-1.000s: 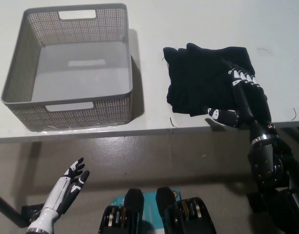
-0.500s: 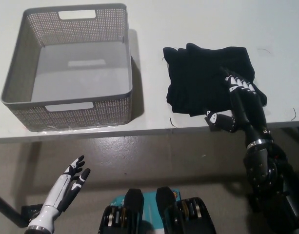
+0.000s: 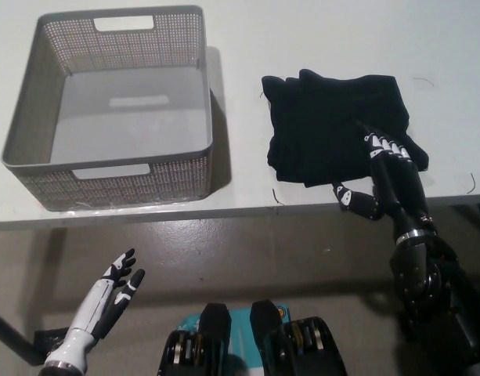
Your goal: Use the right hand to pick up a t shirt on the right hand side and place it into a contianer on the left side
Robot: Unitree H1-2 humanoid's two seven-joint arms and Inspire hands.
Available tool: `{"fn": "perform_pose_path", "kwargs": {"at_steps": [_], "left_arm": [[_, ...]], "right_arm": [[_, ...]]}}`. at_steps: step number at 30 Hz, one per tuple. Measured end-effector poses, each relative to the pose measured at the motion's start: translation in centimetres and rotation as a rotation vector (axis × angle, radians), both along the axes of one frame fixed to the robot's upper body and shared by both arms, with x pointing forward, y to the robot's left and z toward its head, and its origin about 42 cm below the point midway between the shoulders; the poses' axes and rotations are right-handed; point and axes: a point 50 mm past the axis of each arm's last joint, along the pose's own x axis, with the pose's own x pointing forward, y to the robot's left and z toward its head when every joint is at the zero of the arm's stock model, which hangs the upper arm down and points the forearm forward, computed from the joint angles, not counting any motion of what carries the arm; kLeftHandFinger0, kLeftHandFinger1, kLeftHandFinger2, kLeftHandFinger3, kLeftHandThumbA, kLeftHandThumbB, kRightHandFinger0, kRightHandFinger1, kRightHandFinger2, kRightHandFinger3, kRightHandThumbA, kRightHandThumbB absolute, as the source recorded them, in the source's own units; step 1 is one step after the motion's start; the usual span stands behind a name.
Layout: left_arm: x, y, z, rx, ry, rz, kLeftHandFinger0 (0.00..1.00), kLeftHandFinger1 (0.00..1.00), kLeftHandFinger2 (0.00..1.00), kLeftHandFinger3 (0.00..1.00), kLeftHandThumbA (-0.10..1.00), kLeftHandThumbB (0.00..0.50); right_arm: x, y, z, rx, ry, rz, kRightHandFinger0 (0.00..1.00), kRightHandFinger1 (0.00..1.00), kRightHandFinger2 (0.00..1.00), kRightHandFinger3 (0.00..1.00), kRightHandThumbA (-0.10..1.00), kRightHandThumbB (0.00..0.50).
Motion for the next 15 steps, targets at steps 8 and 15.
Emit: {"fn": "perform_pose_path", "kwargs": {"at_steps": [8,15], "left_arm": [[0.13,-0.05,0.11,0.006,-0.004,-0.002,0.93,0.93,0.98,1.00,1.00,0.388],[0.33,-0.10,0.28,0.006,-0.009,-0.004,0.91,0.91,0.99,1.00,1.00,0.389]], "right_arm": [[0.15,-0.17,-0.42,0.004,0.013,-0.009,1.00,1.00,1.00,1.00,0.76,0.414],[0.92,-0.38,-0.99,0.009,0.034,-0.021,1.00,1.00,1.00,1.00,0.74,0.410]]}}
